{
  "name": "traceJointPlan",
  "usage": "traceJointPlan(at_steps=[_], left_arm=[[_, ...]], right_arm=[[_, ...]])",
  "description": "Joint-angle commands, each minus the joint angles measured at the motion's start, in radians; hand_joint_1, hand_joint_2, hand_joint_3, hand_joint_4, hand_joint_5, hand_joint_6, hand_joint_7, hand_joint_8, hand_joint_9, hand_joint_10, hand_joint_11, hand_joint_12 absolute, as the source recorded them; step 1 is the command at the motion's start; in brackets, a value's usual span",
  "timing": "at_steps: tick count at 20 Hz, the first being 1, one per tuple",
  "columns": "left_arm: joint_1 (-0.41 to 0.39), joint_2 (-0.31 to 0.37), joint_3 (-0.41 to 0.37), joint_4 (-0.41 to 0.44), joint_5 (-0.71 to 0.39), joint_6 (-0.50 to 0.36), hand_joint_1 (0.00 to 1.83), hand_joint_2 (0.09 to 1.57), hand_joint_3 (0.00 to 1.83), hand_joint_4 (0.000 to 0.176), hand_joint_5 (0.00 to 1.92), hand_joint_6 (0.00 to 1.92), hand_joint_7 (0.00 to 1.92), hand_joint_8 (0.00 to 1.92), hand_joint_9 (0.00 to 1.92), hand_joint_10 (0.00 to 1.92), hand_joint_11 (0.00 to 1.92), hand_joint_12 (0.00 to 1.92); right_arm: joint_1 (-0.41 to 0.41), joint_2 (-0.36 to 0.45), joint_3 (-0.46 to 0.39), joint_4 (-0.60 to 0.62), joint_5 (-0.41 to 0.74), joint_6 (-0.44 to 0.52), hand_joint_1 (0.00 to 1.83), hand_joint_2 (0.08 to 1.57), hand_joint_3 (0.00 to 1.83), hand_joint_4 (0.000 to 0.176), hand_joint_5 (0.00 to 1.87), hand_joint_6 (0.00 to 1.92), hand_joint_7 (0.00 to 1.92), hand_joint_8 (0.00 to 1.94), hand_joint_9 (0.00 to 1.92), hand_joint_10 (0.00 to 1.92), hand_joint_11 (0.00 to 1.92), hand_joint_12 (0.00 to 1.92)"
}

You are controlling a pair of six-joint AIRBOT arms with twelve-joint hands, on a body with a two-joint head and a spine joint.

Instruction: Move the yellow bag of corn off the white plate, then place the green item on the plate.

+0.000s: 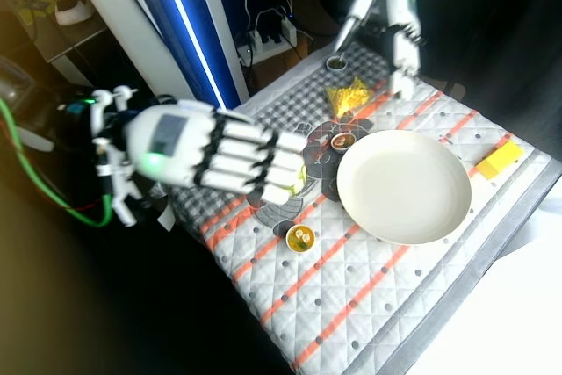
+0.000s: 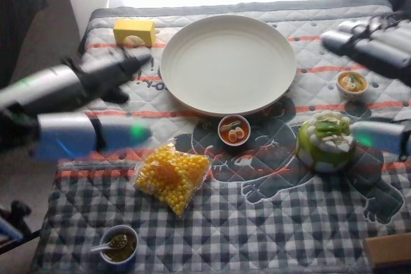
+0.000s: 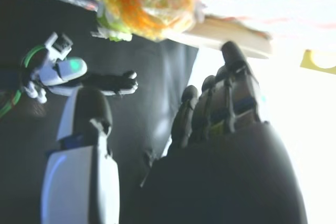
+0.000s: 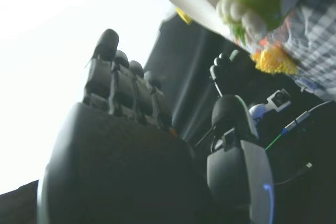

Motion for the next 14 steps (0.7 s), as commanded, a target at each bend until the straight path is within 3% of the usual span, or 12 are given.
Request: traceJointPlan(at_steps=[1,3,4,5,6,7,8,9,10,11,13,14], left_arm=[[-0.006,0.002,0.007,-0.027,-0.216,-0.01,0.63,1.22,0.01,0.0,0.09,0.01,0.04,0.0,0.04,0.01,0.0,0.84],[-0.005,-0.008,0.018,-0.075,-0.298,-0.01,0.5,1.29,0.01,0.0,0.1,0.0,0.05,0.0,0.05,0.01,0.0,0.75],[-0.005,-0.016,0.023,-0.094,-0.334,-0.01,0.51,1.3,0.0,0.0,0.12,0.01,0.05,0.0,0.04,0.01,0.0,0.59],[-0.005,-0.023,0.027,-0.112,-0.369,-0.01,0.44,1.34,0.01,0.0,0.12,0.0,0.08,0.01,0.03,0.0,0.0,0.12],[-0.005,-0.026,0.029,-0.128,-0.402,-0.01,0.43,1.35,0.01,0.0,0.11,0.0,0.09,0.01,0.01,0.0,0.0,0.02],[-0.005,-0.027,0.03,-0.136,-0.42,-0.01,0.43,1.35,0.01,0.0,0.11,0.0,0.09,0.01,0.01,0.0,0.0,0.02],[-0.005,-0.027,0.03,-0.147,-0.446,-0.011,0.56,1.35,0.0,0.0,0.15,0.01,0.11,0.02,0.05,0.02,0.02,0.01],[-0.005,-0.027,0.031,-0.151,-0.461,-0.012,0.57,1.36,0.01,0.0,0.15,0.01,0.11,0.01,0.03,0.01,0.0,0.0],[-0.005,-0.027,0.031,-0.152,-0.466,-0.013,0.55,1.38,0.01,0.0,0.17,0.02,0.13,0.02,0.05,0.02,0.0,0.0],[-0.005,-0.027,0.032,-0.153,-0.473,-0.017,0.53,1.38,0.01,0.0,0.17,0.02,0.11,0.01,0.03,0.01,0.0,0.0],[-0.005,-0.028,0.034,-0.155,-0.482,-0.023,0.49,1.38,0.01,0.0,0.17,0.02,0.08,0.01,0.01,0.0,0.02,0.01],[-0.004,-0.028,0.034,-0.157,-0.487,-0.025,0.52,1.36,0.01,0.0,0.19,0.01,0.12,0.01,0.03,0.08,0.0,0.51]], right_arm=[[0.021,-0.008,0.006,-0.01,0.061,0.006,0.41,1.23,0.0,0.031,0.0,0.0,0.07,0.01,0.14,0.04,0.0,1.03],[0.052,-0.035,0.021,-0.043,-0.005,0.006,0.47,1.22,0.0,0.024,0.0,0.0,0.05,0.0,0.13,0.03,0.0,1.16],[0.062,-0.048,0.028,-0.057,-0.036,0.008,0.5,1.22,0.0,0.034,0.0,0.0,0.01,0.0,0.08,0.01,0.0,1.16],[0.068,-0.056,0.033,-0.066,-0.06,0.009,0.52,1.21,0.0,0.032,0.0,0.0,0.0,0.0,0.11,0.02,0.0,1.23],[0.072,-0.064,0.038,-0.074,-0.084,0.009,0.54,1.21,0.0,0.029,0.0,0.0,0.0,0.0,0.08,0.01,0.0,1.11],[0.075,-0.069,0.041,-0.078,-0.099,0.009,0.54,1.21,0.0,0.029,0.0,0.0,0.0,0.0,0.08,0.01,0.0,1.11],[0.078,-0.076,0.048,-0.083,-0.124,0.009,0.58,1.19,0.0,0.0,0.0,0.0,0.09,0.03,0.12,0.03,0.0,1.2],[0.081,-0.085,0.057,-0.086,-0.147,0.009,0.59,1.18,0.0,0.01,0.0,0.0,0.08,0.01,0.12,0.04,0.0,1.28],[0.082,-0.088,0.06,-0.087,-0.155,0.009,0.59,1.18,0.0,0.021,0.0,0.0,0.03,0.01,0.08,0.03,0.0,1.2],[0.085,-0.096,0.066,-0.088,-0.169,0.009,0.62,1.18,0.0,0.012,0.0,0.0,0.04,0.01,0.09,0.04,0.0,1.13],[0.089,-0.108,0.073,-0.097,-0.19,0.009,0.79,1.19,0.0,0.0,0.09,0.03,0.19,0.04,0.21,0.11,0.0,1.25],[0.09,-0.112,0.077,-0.1,-0.199,0.009,0.93,1.22,0.0,0.0,0.27,0.11,0.38,0.15,0.28,0.69,0.08,1.56]])
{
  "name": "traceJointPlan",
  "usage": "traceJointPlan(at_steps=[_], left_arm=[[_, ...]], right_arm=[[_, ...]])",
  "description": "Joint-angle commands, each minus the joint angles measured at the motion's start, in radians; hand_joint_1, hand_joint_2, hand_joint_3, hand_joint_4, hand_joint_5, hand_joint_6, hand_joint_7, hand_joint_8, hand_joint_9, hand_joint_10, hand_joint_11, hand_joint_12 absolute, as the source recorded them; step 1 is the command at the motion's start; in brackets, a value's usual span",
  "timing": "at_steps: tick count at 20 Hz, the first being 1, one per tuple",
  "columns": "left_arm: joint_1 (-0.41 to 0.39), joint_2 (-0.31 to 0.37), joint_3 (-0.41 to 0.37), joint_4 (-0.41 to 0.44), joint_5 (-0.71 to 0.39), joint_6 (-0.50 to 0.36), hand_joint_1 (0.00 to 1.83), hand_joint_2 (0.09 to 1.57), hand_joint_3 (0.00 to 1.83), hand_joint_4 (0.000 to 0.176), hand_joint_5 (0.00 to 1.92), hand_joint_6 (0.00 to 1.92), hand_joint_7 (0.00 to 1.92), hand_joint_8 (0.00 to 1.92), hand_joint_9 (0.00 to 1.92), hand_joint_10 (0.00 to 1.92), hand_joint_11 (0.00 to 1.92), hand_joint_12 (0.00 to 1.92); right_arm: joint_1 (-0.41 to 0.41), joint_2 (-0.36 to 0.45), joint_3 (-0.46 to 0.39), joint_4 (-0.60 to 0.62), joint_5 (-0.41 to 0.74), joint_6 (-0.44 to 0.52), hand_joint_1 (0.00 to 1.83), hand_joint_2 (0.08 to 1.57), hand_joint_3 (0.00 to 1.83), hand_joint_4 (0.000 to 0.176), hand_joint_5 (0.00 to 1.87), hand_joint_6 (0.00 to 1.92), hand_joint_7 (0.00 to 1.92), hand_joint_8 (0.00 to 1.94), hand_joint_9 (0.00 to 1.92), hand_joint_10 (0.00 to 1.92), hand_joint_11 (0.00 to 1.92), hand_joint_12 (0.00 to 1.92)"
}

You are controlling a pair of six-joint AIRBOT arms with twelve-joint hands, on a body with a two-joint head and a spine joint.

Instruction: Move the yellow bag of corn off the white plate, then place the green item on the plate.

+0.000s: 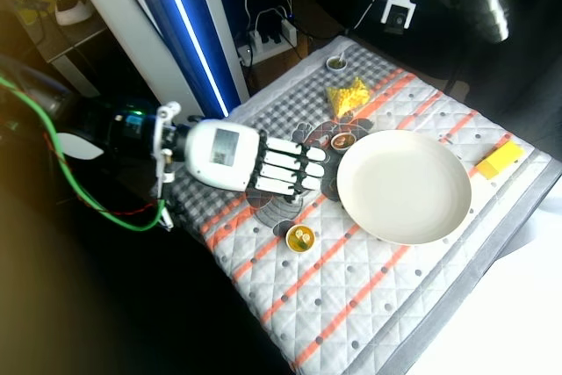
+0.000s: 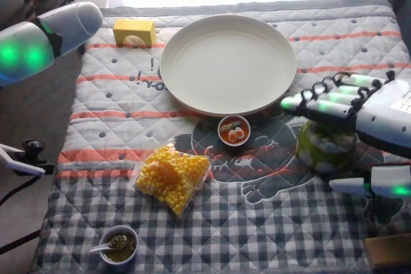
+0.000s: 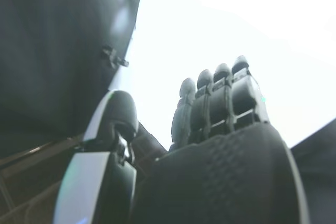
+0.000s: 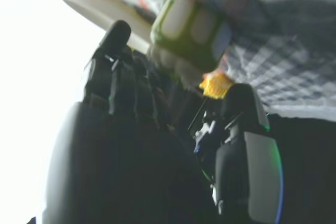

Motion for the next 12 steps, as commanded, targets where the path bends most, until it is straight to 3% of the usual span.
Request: traceJointPlan(at_steps=[1,2,3,5,7,8,10,11,12], left_arm=[[-0.005,-0.002,0.005,0.0,-0.139,-0.011,0.54,1.36,0.0,0.0,0.19,0.01,0.12,0.01,0.01,0.13,0.0,0.86],[-0.002,-0.002,0.005,-0.002,-0.143,-0.013,0.52,1.36,0.0,0.005,0.19,0.01,0.12,0.01,0.0,0.22,0.0,1.22],[0.0,-0.001,0.005,-0.004,-0.148,-0.016,0.52,1.37,0.0,0.0,0.19,0.01,0.12,0.0,0.0,0.24,0.0,1.35],[0.011,-0.001,0.005,-0.011,-0.161,-0.022,0.5,1.36,0.0,0.0,0.2,0.01,0.13,0.01,0.0,0.3,0.0,1.45],[0.026,0.0,0.005,-0.02,-0.176,-0.029,0.53,1.37,0.0,0.002,0.22,0.02,0.13,0.0,0.0,0.29,0.0,1.44],[0.027,0.0,0.005,-0.021,-0.177,-0.029,0.54,1.37,0.0,0.0,0.22,0.02,0.13,0.0,0.0,0.3,0.0,1.43],[0.027,-0.002,0.008,-0.021,-0.177,-0.03,0.55,1.38,0.0,0.0,0.23,0.02,0.15,0.01,0.0,0.33,0.0,1.39],[0.027,-0.005,0.01,-0.021,-0.177,-0.031,0.55,1.39,0.01,0.0,0.23,0.02,0.16,0.01,0.0,0.34,0.0,1.39],[0.027,-0.008,0.013,-0.021,-0.174,-0.033,0.57,1.39,0.0,0.0,0.22,0.01,0.12,0.0,0.0,0.22,0.0,1.24]], right_arm=[[0.018,-0.002,0.006,0.003,0.089,0.001,1.02,1.23,0.0,0.0,0.36,0.21,0.44,0.39,0.35,1.07,0.27,1.66],[0.02,-0.003,0.007,0.002,0.088,0.001,1.24,1.26,0.0,0.0,0.41,0.63,0.64,1.25,0.51,1.33,0.45,1.74],[0.027,-0.003,0.006,-0.001,0.089,0.001,1.31,1.28,0.01,0.0,0.47,1.23,0.67,1.48,0.7,1.61,0.67,1.84],[0.054,-0.001,0.004,-0.02,0.099,0.001,1.32,1.31,0.01,0.0,0.47,1.45,0.63,1.61,0.67,1.78,0.7,1.92],[0.104,0.019,-0.006,-0.052,0.139,0.001,1.31,1.32,0.0,0.0,0.45,1.5,0.63,1.61,0.68,1.77,0.7,1.92],[0.127,0.024,-0.006,-0.063,0.151,0.001,1.31,1.31,0.0,0.0,0.46,1.51,0.66,1.57,0.68,1.72,0.59,1.92],[0.197,0.017,0.015,-0.084,0.152,0.001,1.12,1.34,0.0,0.0,0.48,1.56,0.69,1.65,0.52,1.72,0.45,1.92],[0.224,0.004,0.031,-0.088,0.15,0.001,1.12,1.34,0.0,0.0,0.49,1.55,0.69,1.65,0.5,1.74,0.44,1.92],[0.255,-0.018,0.055,-0.091,0.135,0.001,1.27,1.33,0.0,0.0,0.46,1.52,0.65,1.62,0.6,1.77,0.49,1.92]])
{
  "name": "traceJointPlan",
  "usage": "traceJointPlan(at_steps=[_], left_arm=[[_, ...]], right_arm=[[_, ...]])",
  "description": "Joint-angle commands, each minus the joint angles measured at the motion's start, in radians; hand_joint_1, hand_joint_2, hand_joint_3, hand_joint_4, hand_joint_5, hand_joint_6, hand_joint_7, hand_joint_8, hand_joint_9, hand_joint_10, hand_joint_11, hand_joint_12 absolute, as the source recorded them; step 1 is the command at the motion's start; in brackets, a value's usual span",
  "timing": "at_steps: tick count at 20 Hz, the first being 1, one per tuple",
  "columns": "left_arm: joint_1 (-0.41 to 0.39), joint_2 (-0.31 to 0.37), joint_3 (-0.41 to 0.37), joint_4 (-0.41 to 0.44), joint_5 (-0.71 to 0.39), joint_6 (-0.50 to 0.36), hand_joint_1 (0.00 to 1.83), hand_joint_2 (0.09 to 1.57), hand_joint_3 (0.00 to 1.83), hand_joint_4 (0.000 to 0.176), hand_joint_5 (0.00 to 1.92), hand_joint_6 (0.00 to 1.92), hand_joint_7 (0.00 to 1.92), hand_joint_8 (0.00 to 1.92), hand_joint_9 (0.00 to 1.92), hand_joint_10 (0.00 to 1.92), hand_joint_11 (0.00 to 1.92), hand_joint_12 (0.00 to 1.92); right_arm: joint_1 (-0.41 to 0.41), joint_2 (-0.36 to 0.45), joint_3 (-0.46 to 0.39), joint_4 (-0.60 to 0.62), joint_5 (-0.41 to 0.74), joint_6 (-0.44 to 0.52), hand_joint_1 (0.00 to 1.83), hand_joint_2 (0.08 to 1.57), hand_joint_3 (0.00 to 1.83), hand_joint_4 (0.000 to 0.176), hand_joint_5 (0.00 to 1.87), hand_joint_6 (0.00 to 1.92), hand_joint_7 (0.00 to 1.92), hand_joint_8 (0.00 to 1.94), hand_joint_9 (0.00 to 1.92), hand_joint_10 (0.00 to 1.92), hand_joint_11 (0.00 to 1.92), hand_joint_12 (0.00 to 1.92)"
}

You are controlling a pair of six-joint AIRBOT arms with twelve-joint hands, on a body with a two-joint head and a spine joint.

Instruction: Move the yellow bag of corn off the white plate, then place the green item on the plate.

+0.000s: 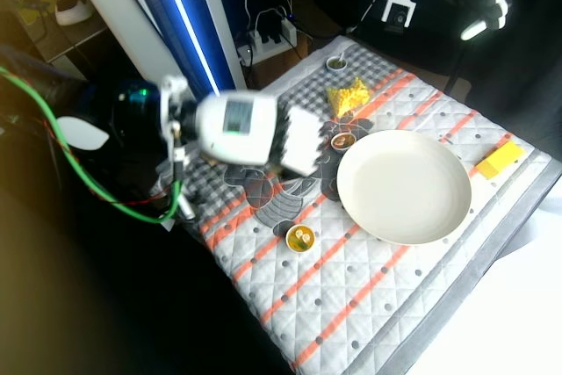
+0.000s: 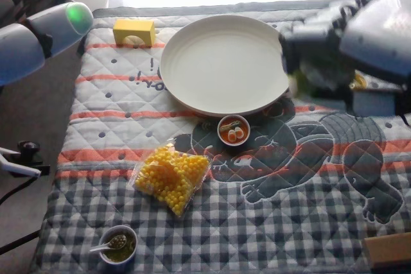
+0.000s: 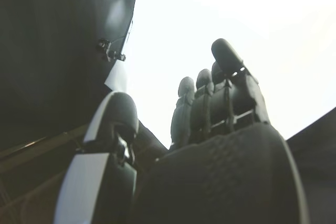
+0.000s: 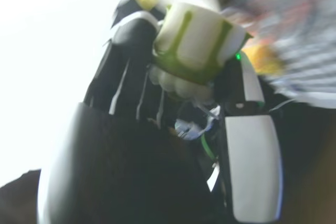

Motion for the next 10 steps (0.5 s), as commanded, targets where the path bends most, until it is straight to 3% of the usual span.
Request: traceJointPlan(at_steps=[1,3,4,5,6,8,9,10], left_arm=[[-0.007,-0.007,0.007,0.003,-0.127,-0.014,0.54,1.4,0.0,0.021,0.22,0.01,0.09,0.0,0.0,0.12,0.0,0.98],[-0.006,-0.01,0.011,0.002,-0.127,-0.019,0.55,1.41,0.0,0.021,0.21,0.01,0.06,0.0,0.0,0.02,0.0,0.4],[-0.006,-0.012,0.012,0.002,-0.127,-0.019,0.55,1.41,0.0,0.021,0.21,0.01,0.06,0.0,0.0,0.02,0.0,0.4],[-0.006,-0.015,0.014,0.002,-0.127,-0.019,0.53,1.42,0.0,0.025,0.22,0.01,0.09,0.01,0.01,0.01,0.0,0.09],[-0.007,-0.018,0.017,0.002,-0.127,-0.02,0.53,1.42,0.0,0.001,0.22,0.01,0.11,0.02,0.01,0.01,0.0,0.08],[-0.007,-0.021,0.021,0.002,-0.127,-0.026,0.54,1.4,0.0,0.0,0.24,0.01,0.12,0.0,0.02,0.01,0.0,0.03],[-0.007,-0.023,0.024,0.001,-0.127,-0.03,0.55,1.39,0.0,0.0,0.24,0.01,0.1,0.0,0.02,0.01,0.0,0.09],[-0.007,-0.026,0.027,0.001,-0.127,-0.033,0.57,1.38,0.0,0.0,0.26,0.02,0.12,0.0,0.04,0.02,0.0,0.32]], right_arm=[[0.032,-0.02,0.015,0.0,0.075,-0.001,1.28,1.33,0.0,0.0,0.43,1.61,0.59,1.55,0.68,1.72,0.61,1.91],[0.11,-0.109,0.093,-0.031,-0.02,-0.001,1.29,1.32,0.0,0.0,0.42,1.61,0.6,1.5,0.72,1.7,0.62,1.88],[0.136,-0.15,0.13,-0.042,-0.06,-0.001,1.29,1.32,0.0,0.0,0.42,1.61,0.6,1.5,0.72,1.7,0.62,1.88],[0.16,-0.197,0.167,-0.051,-0.103,-0.001,1.45,1.27,0.0,0.0,0.44,1.04,0.57,1.49,0.67,1.68,0.35,1.92],[0.176,-0.247,0.215,-0.055,-0.146,-0.001,1.33,1.29,0.0,0.0,0.52,1.35,0.59,1.53,0.72,1.69,0.49,1.92],[0.194,-0.335,0.294,-0.055,-0.216,-0.001,1.31,1.3,0.0,0.0,0.46,1.46,0.62,1.55,0.75,1.68,0.66,1.9],[0.198,-0.371,0.332,-0.055,-0.25,-0.001,1.3,1.31,0.0,0.0,0.46,1.5,0.61,1.54,0.74,1.69,0.68,1.92],[0.202,-0.409,0.372,-0.054,-0.283,-0.001,1.3,1.32,0.0,0.0,0.43,1.54,0.59,1.56,0.73,1.7,0.67,1.92]])
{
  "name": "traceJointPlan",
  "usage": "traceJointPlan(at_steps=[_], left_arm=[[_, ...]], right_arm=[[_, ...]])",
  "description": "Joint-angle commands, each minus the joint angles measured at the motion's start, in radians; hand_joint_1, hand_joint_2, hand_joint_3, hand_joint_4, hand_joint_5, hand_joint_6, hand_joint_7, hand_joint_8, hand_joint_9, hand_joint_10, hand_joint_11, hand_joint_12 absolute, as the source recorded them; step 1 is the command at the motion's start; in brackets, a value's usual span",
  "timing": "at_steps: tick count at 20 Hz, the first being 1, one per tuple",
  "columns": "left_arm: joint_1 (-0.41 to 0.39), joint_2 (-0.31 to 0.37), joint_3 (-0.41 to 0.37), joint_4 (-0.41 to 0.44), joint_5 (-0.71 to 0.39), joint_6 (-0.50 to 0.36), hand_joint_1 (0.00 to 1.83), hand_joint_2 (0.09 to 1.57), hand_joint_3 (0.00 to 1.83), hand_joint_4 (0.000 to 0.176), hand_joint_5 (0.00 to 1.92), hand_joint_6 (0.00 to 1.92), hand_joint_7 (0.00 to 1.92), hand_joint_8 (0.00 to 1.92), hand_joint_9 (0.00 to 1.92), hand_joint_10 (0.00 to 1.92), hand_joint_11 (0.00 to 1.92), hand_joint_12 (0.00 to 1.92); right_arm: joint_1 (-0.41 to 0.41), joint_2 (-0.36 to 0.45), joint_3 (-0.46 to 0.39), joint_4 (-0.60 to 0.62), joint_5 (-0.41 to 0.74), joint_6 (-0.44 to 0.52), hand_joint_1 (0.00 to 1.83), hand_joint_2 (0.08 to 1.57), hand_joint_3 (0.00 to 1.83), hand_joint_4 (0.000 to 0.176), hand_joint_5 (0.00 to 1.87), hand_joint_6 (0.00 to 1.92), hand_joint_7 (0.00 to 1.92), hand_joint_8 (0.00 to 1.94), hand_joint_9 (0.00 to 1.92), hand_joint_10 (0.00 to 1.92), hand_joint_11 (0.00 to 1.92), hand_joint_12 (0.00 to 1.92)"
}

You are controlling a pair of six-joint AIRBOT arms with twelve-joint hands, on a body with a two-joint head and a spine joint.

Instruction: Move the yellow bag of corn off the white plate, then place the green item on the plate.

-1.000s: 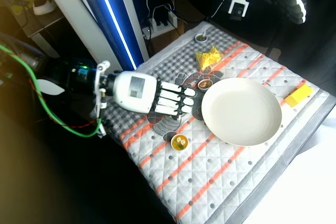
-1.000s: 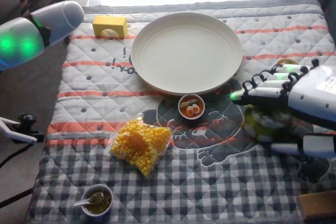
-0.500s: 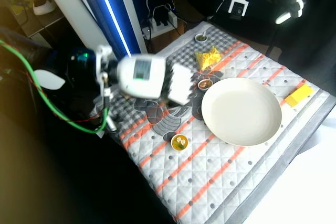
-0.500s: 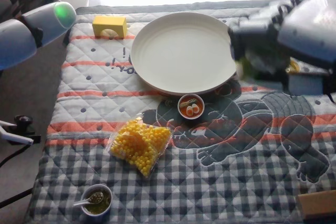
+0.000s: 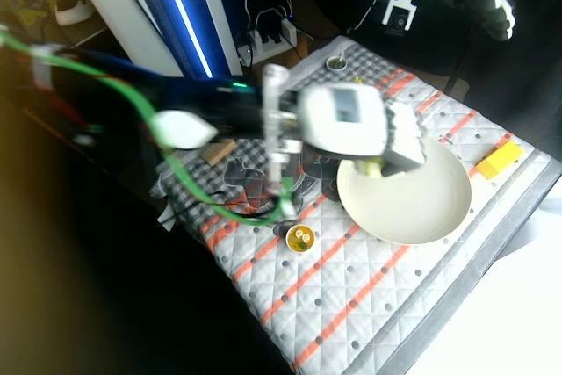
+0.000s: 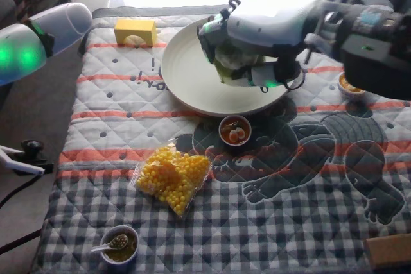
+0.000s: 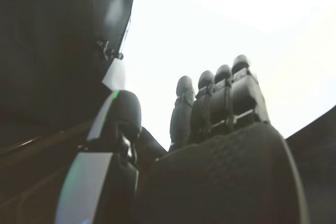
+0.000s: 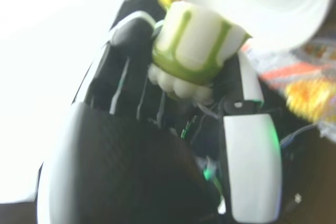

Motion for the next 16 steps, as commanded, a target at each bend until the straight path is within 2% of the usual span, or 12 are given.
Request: traceJointPlan(at_steps=[1,2,3,5,6,7,8,10,12,13,15,16], left_arm=[[-0.009,-0.005,0.005,0.005,-0.123,-0.012,0.55,1.38,0.0,0.0,0.27,0.02,0.15,0.01,0.07,0.05,0.0,0.64],[-0.01,-0.006,0.005,0.005,-0.123,-0.012,0.56,1.37,0.0,0.0,0.28,0.02,0.16,0.01,0.09,0.06,0.0,0.86],[-0.01,-0.006,0.005,0.005,-0.122,-0.012,0.56,1.37,0.0,0.0,0.28,0.02,0.16,0.0,0.1,0.08,0.0,0.94],[-0.01,-0.006,0.006,0.005,-0.123,-0.012,0.55,1.38,0.0,0.0,0.27,0.02,0.16,0.0,0.09,0.09,0.0,0.91],[-0.01,-0.005,0.006,0.005,-0.125,-0.013,0.54,1.39,0.0,0.0,0.26,0.01,0.16,0.0,0.09,0.1,0.0,0.85],[-0.01,-0.005,0.006,0.004,-0.127,-0.013,0.54,1.39,0.0,0.0,0.26,0.01,0.15,0.0,0.09,0.1,0.0,0.84],[-0.009,-0.005,0.007,0.0,-0.13,-0.014,0.55,1.4,0.0,0.0,0.26,0.01,0.16,0.0,0.09,0.11,0.0,0.87],[-0.009,-0.005,0.008,-0.004,-0.13,-0.017,0.54,1.39,0.0,0.0,0.26,0.01,0.15,0.0,0.06,0.11,0.0,0.84],[-0.009,-0.003,0.009,-0.004,-0.129,-0.019,0.55,1.36,0.0,0.015,0.27,0.01,0.12,0.01,0.03,0.11,0.0,1.0],[-0.009,0.002,0.008,-0.005,-0.135,-0.025,0.58,1.35,0.0,0.015,0.27,0.01,0.15,0.01,0.07,0.16,0.0,1.12],[-0.009,0.006,0.006,-0.01,-0.145,-0.029,0.62,1.34,0.0,0.026,0.28,0.01,0.16,0.01,0.07,0.17,0.0,1.15],[-0.009,0.01,0.003,-0.013,-0.155,-0.03,0.68,1.34,0.0,0.031,0.26,0.0,0.15,0.0,0.05,0.17,0.0,1.06]], right_arm=[[0.024,-0.011,0.019,0.009,0.067,-0.002,1.28,1.32,0.0,0.0,0.46,1.57,0.58,1.54,0.7,1.69,0.57,1.89],[0.024,-0.025,0.034,0.011,0.052,-0.002,1.15,1.33,0.0,0.0,0.49,1.58,0.67,1.55,0.6,1.55,0.55,1.89],[0.024,-0.037,0.048,0.013,0.039,-0.002,0.99,1.27,0.0,0.0,0.24,0.99,0.38,1.05,0.35,1.39,0.23,1.91],[0.024,-0.04,0.052,0.022,0.03,-0.002,0.8,1.21,0.0,0.0,0.16,0.3,0.22,0.23,0.08,0.71,0.01,1.58],[0.026,-0.039,0.044,0.023,0.031,-0.002,0.65,1.17,0.0,0.02,0.03,0.09,0.04,0.05,0.02,0.24,0.0,1.03],[0.027,-0.039,0.036,0.023,0.033,-0.002,0.55,1.14,0.0,0.064,0.01,0.02,0.01,0.01,0.0,0.05,0.0,0.3],[0.039,-0.018,0.013,0.025,0.049,-0.002,0.5,1.14,0.0,0.107,0.0,0.0,0.0,0.0,0.0,0.01,0.0,0.06],[0.05,0.03,-0.026,0.029,0.076,-0.002,0.47,1.13,0.0,0.125,0.0,0.0,0.0,0.0,0.0,0.0,0.06,0.03],[0.054,0.123,-0.105,0.033,0.142,-0.002,0.44,1.13,0.0,0.059,0.0,0.0,0.0,0.0,0.0,0.0,0.01,0.02],[0.054,0.193,-0.174,0.034,0.209,-0.002,0.31,1.14,0.0,0.074,0.0,0.0,0.0,0.0,0.0,0.0,0.0,0.48],[0.054,0.233,-0.217,0.034,0.263,-0.002,0.31,1.09,0.0,0.071,0.0,0.0,0.0,0.0,0.0,0.0,0.0,0.47],[0.054,0.257,-0.249,0.034,0.305,-0.002,0.22,1.09,0.0,0.073,0.0,0.0,0.0,0.0,0.0,0.0,0.0,0.09]])
